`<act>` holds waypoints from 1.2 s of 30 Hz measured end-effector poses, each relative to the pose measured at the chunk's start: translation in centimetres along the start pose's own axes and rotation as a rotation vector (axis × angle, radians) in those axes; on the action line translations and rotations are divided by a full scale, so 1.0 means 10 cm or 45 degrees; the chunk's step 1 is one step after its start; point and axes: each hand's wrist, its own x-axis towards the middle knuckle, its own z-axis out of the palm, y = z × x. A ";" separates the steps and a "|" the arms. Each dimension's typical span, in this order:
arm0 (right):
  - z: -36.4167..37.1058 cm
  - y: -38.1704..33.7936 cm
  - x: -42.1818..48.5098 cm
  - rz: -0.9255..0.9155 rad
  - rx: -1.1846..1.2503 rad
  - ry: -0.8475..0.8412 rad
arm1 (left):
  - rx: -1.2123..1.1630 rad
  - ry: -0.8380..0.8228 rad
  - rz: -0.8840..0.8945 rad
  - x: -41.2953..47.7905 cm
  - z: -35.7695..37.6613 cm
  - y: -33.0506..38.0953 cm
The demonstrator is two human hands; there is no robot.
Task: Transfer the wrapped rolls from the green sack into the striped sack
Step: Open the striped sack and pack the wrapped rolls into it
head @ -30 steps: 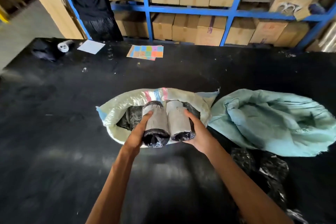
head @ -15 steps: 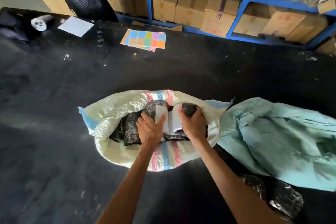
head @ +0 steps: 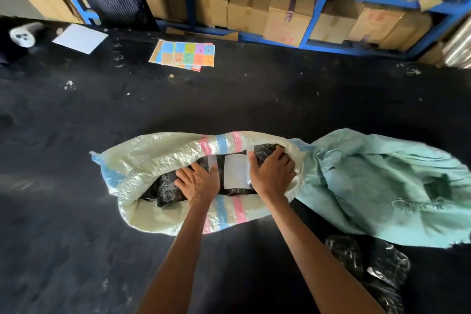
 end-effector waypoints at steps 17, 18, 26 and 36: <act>-0.14 0.14 0.00 -0.114 0.318 -0.349 | -0.155 -0.206 0.323 -0.07 -0.67 -0.35; -0.22 0.23 -0.07 -0.152 0.367 -0.332 | -0.133 -0.136 0.376 -0.23 -0.69 -0.31; -1.24 1.89 -0.88 -0.417 0.633 0.064 | -0.348 -0.082 1.085 -1.77 -0.08 0.14; -1.47 4.21 -1.78 -0.110 0.214 -0.219 | -0.068 -0.519 1.332 -3.05 1.24 0.25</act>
